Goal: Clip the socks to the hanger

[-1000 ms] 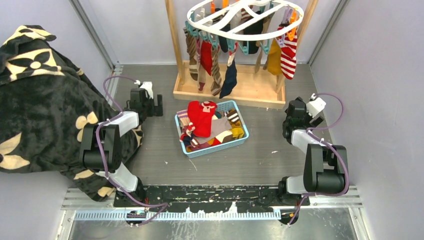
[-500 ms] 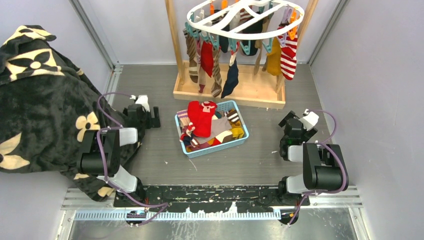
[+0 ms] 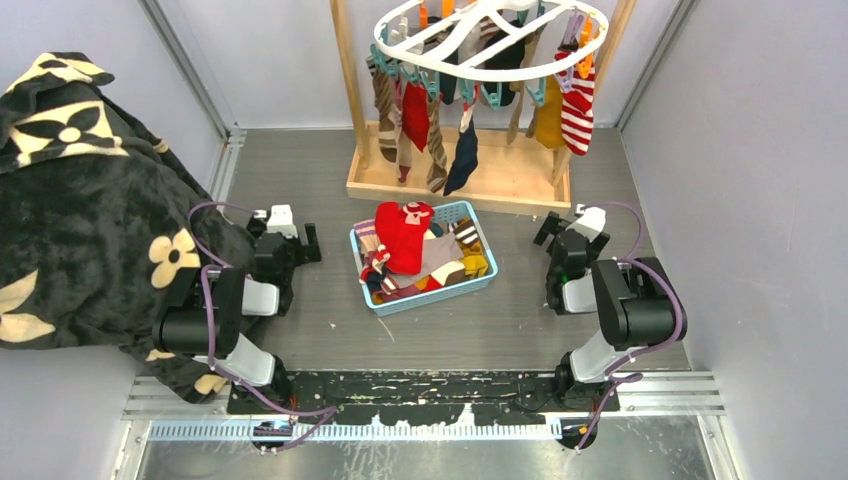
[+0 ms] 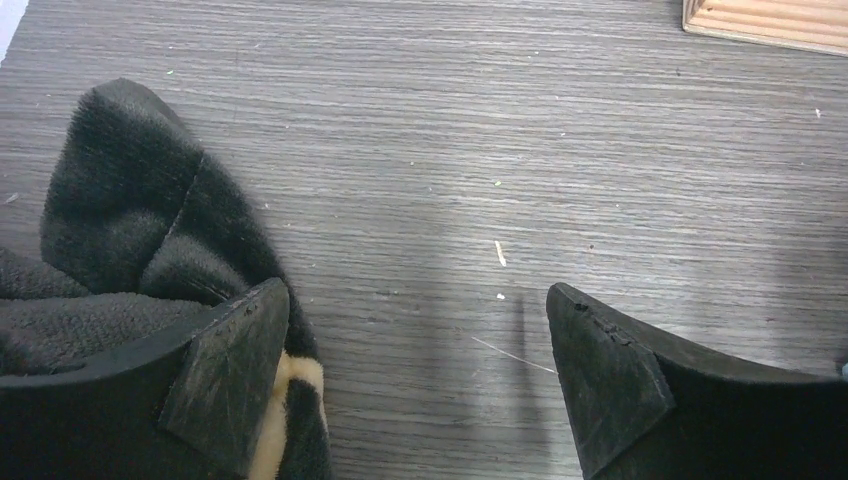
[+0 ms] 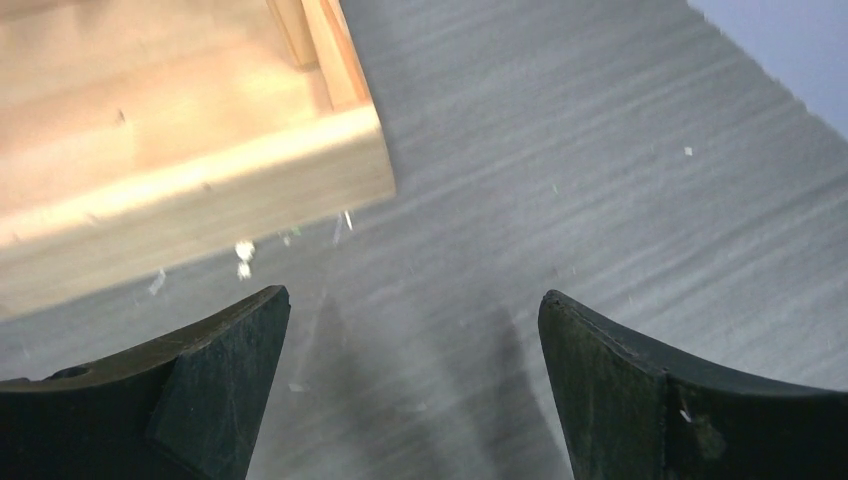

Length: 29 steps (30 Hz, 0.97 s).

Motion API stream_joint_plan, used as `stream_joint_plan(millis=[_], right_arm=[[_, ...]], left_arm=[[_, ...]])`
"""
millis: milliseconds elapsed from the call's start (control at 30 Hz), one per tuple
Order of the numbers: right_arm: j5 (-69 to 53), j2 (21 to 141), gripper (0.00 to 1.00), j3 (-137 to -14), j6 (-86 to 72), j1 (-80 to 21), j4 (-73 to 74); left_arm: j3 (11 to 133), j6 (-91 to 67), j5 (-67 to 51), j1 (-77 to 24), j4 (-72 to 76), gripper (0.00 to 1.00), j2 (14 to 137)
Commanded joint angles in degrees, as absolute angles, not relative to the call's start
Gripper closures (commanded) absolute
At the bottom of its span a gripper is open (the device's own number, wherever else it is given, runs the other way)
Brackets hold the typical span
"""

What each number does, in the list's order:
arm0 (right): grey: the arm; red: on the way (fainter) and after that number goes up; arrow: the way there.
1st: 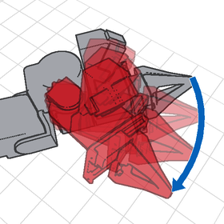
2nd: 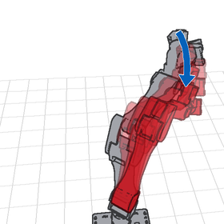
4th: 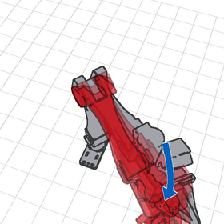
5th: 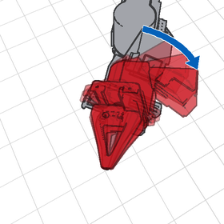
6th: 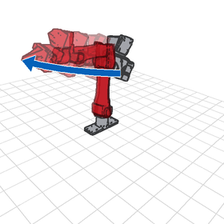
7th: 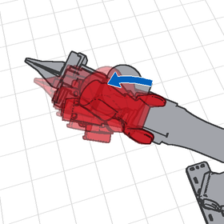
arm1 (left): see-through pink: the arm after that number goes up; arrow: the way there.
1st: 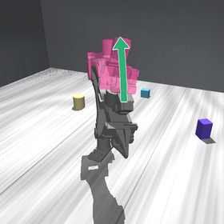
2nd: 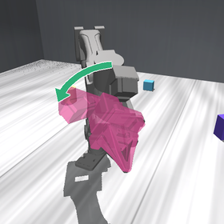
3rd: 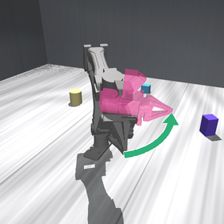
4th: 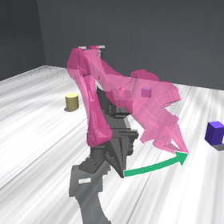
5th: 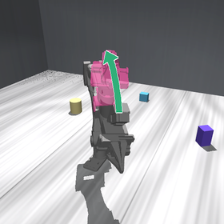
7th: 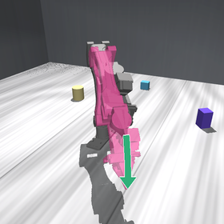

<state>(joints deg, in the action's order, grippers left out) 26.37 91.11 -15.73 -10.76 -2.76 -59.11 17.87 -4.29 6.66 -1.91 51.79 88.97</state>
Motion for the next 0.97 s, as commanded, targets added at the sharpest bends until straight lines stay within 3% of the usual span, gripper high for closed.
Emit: stream_joint_plan(millis=[0, 933], right_arm=[[26.2, 89.3, 0.00, -19.4, -9.1, -2.4, -56.6], [25.6, 89.3, 0.00, -19.7, -9.2, -2.2, -56.1]], left_arm=[[19.0, -4.9, 10.0, -1.8, 57.7, 0.00, 88.8], [19.1, -4.9, 10.0, -1.8, 57.5, 0.00, 88.8]])
